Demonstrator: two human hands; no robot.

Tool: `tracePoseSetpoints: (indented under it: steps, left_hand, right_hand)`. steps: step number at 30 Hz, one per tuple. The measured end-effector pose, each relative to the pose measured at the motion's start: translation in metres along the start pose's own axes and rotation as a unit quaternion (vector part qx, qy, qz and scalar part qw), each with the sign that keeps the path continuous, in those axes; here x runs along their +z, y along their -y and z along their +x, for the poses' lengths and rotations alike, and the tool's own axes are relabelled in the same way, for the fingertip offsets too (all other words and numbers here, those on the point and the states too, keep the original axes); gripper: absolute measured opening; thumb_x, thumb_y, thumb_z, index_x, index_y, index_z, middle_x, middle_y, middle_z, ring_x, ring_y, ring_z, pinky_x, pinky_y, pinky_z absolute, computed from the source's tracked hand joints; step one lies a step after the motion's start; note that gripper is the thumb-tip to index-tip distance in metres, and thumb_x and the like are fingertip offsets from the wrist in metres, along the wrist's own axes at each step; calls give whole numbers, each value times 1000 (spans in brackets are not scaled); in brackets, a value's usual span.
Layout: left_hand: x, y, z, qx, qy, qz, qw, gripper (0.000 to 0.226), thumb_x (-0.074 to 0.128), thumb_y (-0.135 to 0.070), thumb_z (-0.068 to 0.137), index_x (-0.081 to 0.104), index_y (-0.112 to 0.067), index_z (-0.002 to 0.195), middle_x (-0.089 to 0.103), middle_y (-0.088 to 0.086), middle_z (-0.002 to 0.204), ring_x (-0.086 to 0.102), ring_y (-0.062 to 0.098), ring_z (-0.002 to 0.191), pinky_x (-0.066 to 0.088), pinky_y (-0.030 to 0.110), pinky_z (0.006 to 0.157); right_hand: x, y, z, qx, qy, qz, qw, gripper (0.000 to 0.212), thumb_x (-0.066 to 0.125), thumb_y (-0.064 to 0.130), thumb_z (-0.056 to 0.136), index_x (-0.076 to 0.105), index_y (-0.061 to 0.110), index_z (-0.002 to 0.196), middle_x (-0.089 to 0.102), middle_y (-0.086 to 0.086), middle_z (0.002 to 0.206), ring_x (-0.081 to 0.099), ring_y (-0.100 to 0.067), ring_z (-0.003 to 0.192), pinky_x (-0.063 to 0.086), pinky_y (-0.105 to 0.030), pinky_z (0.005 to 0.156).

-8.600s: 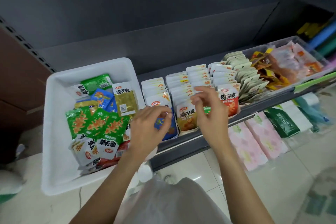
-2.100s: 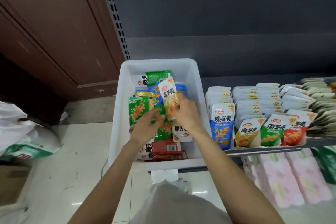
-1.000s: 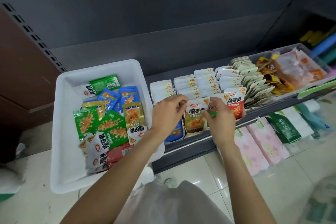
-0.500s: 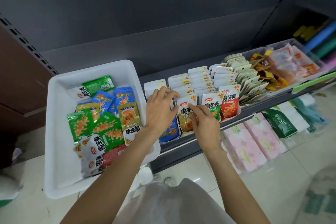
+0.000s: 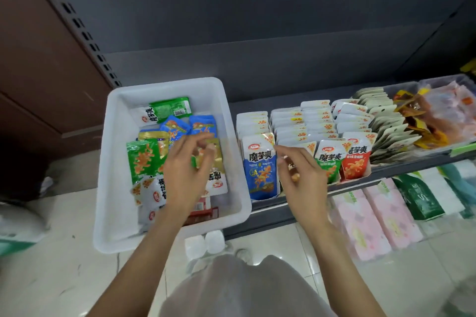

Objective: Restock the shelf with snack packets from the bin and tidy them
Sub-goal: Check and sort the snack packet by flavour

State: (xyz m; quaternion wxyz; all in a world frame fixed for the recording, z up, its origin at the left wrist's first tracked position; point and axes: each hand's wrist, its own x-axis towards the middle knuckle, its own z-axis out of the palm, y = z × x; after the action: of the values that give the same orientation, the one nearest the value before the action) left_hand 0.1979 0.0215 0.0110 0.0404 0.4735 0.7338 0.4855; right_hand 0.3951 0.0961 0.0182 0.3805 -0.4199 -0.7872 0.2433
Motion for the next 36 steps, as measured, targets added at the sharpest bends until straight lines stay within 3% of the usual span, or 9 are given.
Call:
tracePoseSetpoints:
  steps: [4, 8, 12, 15, 19, 23, 27, 30, 36]
  left_hand:
    - [-50, 57, -11, -107, 40, 112, 987, 26, 66, -14, 84, 63, -17, 110, 62, -8, 87, 57, 16, 81, 41, 26, 72]
    - [-58, 100, -13, -170, 219, 233, 932, 51, 66, -26, 85, 48, -18, 132, 52, 6, 129, 46, 29, 117, 40, 39, 98]
    - [-39, 97, -10, -122, 358, 299, 876, 62, 58, -41, 88, 34, -25, 142, 35, 0, 144, 28, 24, 135, 35, 39, 108]
    - [-32, 89, -7, -110, 405, 396, 817, 64, 55, -45, 89, 31, -21, 143, 29, 1, 144, 28, 23, 133, 42, 42, 98]
    - [-32, 90, -6, -132, 415, 369, 821, 58, 49, -48, 91, 36, -24, 142, 30, 0, 144, 29, 20, 132, 46, 42, 96]
    - [-48, 80, -2, -299, 270, 51, 914, 49, 43, -53, 93, 46, -28, 136, 43, -3, 143, 41, 18, 129, 35, 38, 104]
    - [-59, 58, 4, -392, 41, -224, 891, 64, 46, -73, 76, 49, -37, 128, 53, -9, 134, 48, 14, 125, 35, 43, 108]
    - [-59, 44, 9, -351, 100, -298, 882, 51, 59, -57, 77, 59, -29, 120, 64, -5, 120, 61, 11, 109, 46, 39, 99]
    - [-37, 8, 17, -242, 127, -272, 923, 23, 67, -5, 83, 66, -16, 103, 71, -7, 95, 67, 4, 85, 51, 15, 71]
  right_hand:
    - [54, 42, 12, -69, 161, 40, 984, 28, 55, 10, 88, 64, 17, 114, 60, 3, 105, 60, -11, 79, 50, -21, 69]
    - [133, 57, 27, -77, 368, -160, 913, 50, 55, 14, 92, 41, 13, 140, 44, -9, 138, 46, -26, 122, 47, -38, 96]
    - [182, 41, 46, -91, 454, -375, 803, 65, 58, 2, 84, 32, 14, 142, 25, -21, 144, 30, -45, 129, 35, -49, 105]
    - [186, 28, 62, -247, 462, -417, 743, 53, 57, 9, 88, 41, 21, 137, 23, -16, 151, 18, -39, 138, 21, -52, 112]
    - [172, 25, 79, -383, 501, -389, 672, 33, 51, 19, 93, 57, 25, 125, 45, -8, 137, 31, -27, 133, 21, -44, 113]
    - [146, 40, 96, -315, 496, -281, 759, 7, 55, 15, 86, 57, 21, 81, 52, 1, 74, 44, -23, 83, 43, -38, 86]
    - [115, 44, 98, -61, 316, -1, 947, 14, 70, 20, 82, 57, 18, 85, 68, 5, 81, 63, -19, 77, 48, -31, 69]
    - [99, 54, 84, 168, 267, 286, 905, 18, 71, 10, 82, 55, 15, 89, 71, -6, 88, 68, -14, 77, 53, -25, 65]
    - [68, 50, 61, 229, 238, 331, 884, 22, 64, 8, 87, 55, 5, 107, 72, -9, 94, 69, -13, 79, 53, -22, 65]
